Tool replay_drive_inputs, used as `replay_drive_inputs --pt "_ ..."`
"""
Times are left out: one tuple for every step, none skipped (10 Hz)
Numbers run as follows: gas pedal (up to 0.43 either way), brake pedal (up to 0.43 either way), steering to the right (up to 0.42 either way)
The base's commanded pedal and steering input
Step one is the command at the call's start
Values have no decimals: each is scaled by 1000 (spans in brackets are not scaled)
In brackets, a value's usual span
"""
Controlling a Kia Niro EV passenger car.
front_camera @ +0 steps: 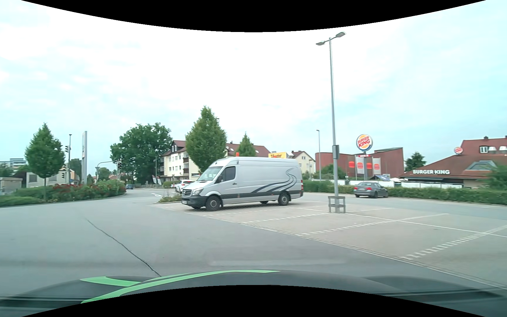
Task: Follow the waypoints while adhering to traffic rules and regulations
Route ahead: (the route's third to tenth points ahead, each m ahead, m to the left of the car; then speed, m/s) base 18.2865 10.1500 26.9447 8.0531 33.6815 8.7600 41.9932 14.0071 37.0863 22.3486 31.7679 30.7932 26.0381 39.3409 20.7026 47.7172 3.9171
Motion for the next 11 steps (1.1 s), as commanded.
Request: replay_drive_inputs --pt "67 0 -493" --pt "67 0 -477" --pt "67 0 -460" --pt "67 0 -441" --pt "67 0 -426" --pt "59 0 -408" --pt "47 0 -385" --pt "28 0 -365" --pt "8 0 -343" --pt "0 0 -321" --pt "0 0 -303"
